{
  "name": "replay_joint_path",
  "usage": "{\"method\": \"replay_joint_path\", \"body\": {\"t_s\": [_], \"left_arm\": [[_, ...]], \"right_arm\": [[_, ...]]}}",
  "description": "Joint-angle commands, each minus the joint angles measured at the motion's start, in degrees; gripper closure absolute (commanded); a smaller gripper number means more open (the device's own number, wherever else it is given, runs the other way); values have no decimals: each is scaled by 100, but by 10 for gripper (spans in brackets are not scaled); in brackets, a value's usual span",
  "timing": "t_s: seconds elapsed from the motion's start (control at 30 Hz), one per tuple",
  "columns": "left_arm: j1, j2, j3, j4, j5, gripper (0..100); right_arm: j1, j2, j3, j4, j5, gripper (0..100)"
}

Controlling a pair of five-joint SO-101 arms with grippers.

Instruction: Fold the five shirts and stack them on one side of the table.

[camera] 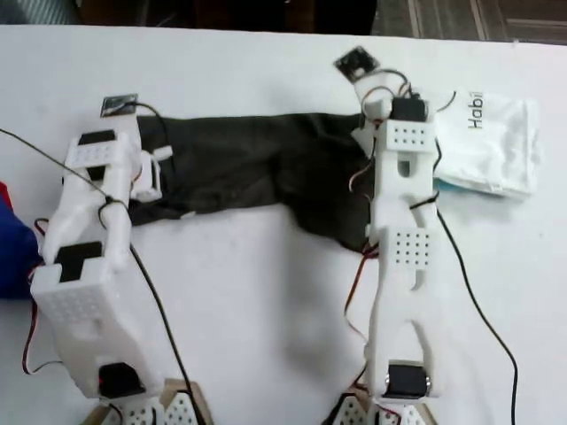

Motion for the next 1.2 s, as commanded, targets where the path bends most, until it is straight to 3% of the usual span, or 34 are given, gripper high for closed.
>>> {"method": "replay_joint_path", "body": {"t_s": [0.0, 0.4, 0.63, 0.9, 1.17], "left_arm": [[-167, -26, 4, -220, -35, 832], [-167, -26, 4, -220, -35, 832], [-167, -26, 4, -220, -35, 832], [-167, -26, 4, -220, -35, 832], [-167, -26, 4, -220, -35, 832]], "right_arm": [[163, 75, -237, -435, -158, 758], [743, -127, -308, -1042, -167, 759], [391, -989, -308, -242, -176, 759], [-145, -1903, -264, 1613, -176, 759], [-242, -1842, -176, 1965, -176, 759]]}}
